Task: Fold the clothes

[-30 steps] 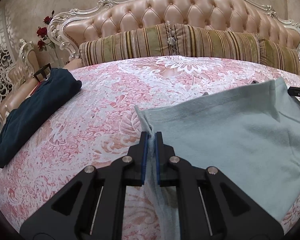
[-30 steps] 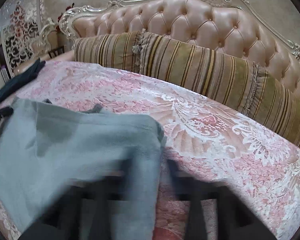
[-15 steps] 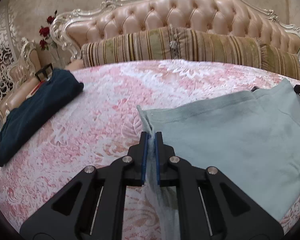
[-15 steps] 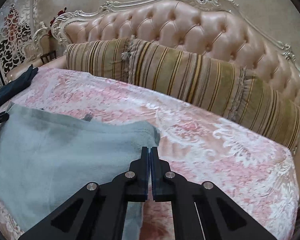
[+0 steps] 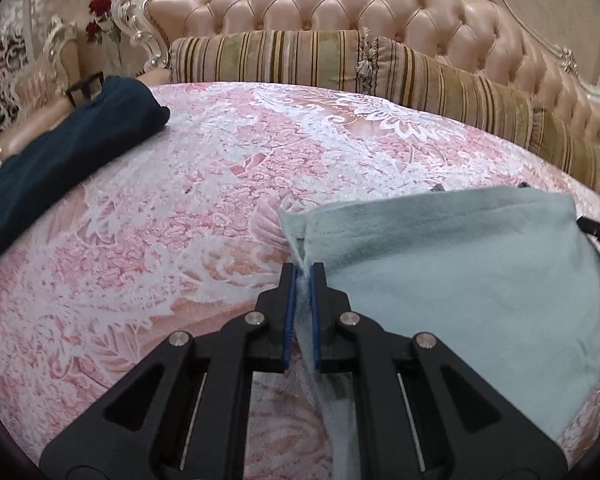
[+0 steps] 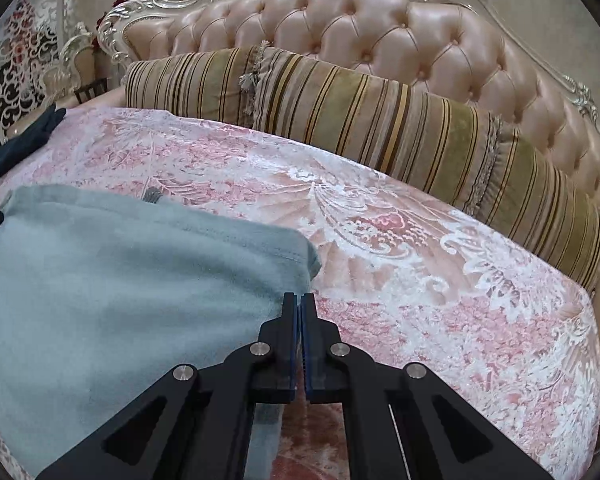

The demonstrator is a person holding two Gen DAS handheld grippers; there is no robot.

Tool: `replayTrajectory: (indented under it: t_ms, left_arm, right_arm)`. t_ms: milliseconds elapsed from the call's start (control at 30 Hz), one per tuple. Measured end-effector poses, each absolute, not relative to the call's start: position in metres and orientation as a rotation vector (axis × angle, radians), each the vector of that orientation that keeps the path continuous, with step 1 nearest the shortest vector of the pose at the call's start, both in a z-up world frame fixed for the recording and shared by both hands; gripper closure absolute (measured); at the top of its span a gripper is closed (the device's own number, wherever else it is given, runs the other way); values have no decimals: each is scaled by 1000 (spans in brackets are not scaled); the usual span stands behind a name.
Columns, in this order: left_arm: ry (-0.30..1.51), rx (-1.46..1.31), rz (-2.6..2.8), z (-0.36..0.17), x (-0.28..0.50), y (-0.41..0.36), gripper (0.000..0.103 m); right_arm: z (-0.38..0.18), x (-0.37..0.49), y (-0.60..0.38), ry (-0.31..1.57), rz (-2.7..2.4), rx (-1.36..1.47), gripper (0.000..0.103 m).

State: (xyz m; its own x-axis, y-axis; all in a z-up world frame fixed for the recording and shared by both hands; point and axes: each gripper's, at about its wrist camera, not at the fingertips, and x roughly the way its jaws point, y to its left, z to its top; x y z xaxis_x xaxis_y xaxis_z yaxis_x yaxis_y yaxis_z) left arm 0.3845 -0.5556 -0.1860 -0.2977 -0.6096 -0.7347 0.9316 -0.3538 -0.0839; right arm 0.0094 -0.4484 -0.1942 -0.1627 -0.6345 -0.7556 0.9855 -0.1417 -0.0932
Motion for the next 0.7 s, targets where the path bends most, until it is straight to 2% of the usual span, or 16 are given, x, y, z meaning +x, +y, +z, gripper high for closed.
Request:
replayTrajectory:
  t_ms: [67,200,233,267,300,333,367,500,533,567,600,633,667,700]
  left_arm:
    - [665,728,-1845,-183,392,-556,74]
    - [660,698,-1869,-171,400,-557,72]
    - [661,700,-1880,-170,399,-557,72]
    - [660,709,-1890,-170,397,-558,72]
    - [660,719,-1892,-171,395,-560,72]
    - [661,729,-1890,-172,392,-563,72]
    - [662,739,-1888,-173,389,-566,72]
    - [658,809,-1896,-181,373,-575,72]
    - [645,817,-1893,-182,370,-576,76]
    - [640,807,-1896,-181,370,-575,88]
    - [639,802,-1898,-180,371,-575,95]
    - [638,801,-1898,-178,371,-575,95]
    - [638,800,-1898,-177,372,-575,95]
    - [635,798,-1897,-175,372,-575,95]
  right_arm:
    - [-194,8,-448,711,-1629,681,101]
    - [-185,5,-447,705,-1620,709,96]
    - [-182,3,-446,701,-1627,708,88]
    - [-178,2,-445,690,-1629,709,72]
    - [-176,0,-444,668,-1618,718,61]
    - [-175,-2,-443,641,-1602,729,44]
    - [-173,-4,-442,615,-1586,739,39]
    - [-173,-6,-444,564,-1549,762,36]
    - [-174,-5,-446,568,-1549,757,35]
    - [-176,-3,-450,575,-1550,755,35]
    - [-177,-1,-452,577,-1543,747,36]
    - [-177,0,-453,575,-1532,736,48]
    - [-177,3,-456,586,-1529,726,87]
    - [-179,4,-460,612,-1541,727,103]
